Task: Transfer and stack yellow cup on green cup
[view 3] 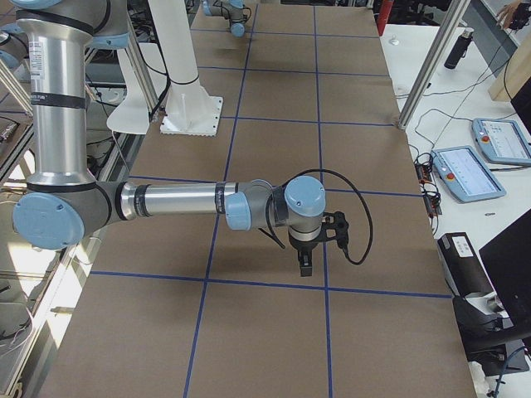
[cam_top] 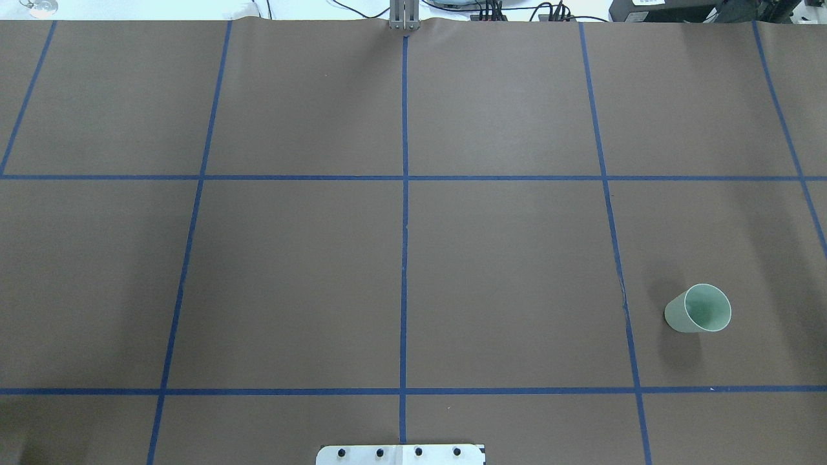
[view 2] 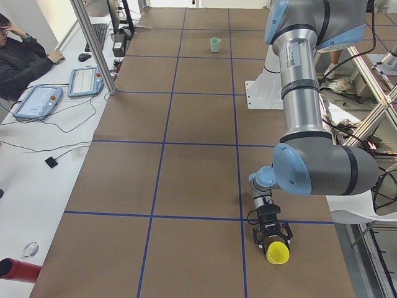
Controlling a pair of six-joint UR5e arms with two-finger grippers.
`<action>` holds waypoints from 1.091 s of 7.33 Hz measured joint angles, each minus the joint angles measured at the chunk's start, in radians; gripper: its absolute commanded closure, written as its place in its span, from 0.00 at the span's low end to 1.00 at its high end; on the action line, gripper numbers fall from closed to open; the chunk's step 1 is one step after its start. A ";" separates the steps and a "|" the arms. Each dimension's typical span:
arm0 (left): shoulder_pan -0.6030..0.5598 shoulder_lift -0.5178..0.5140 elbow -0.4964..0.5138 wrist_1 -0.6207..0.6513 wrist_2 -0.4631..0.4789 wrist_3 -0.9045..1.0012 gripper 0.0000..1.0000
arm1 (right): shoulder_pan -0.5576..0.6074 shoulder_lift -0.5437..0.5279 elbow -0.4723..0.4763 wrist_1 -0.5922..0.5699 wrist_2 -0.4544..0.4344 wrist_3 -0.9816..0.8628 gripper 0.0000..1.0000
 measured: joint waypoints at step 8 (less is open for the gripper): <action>-0.016 0.228 -0.120 -0.011 0.004 0.221 1.00 | 0.000 0.000 -0.001 -0.002 0.009 0.000 0.01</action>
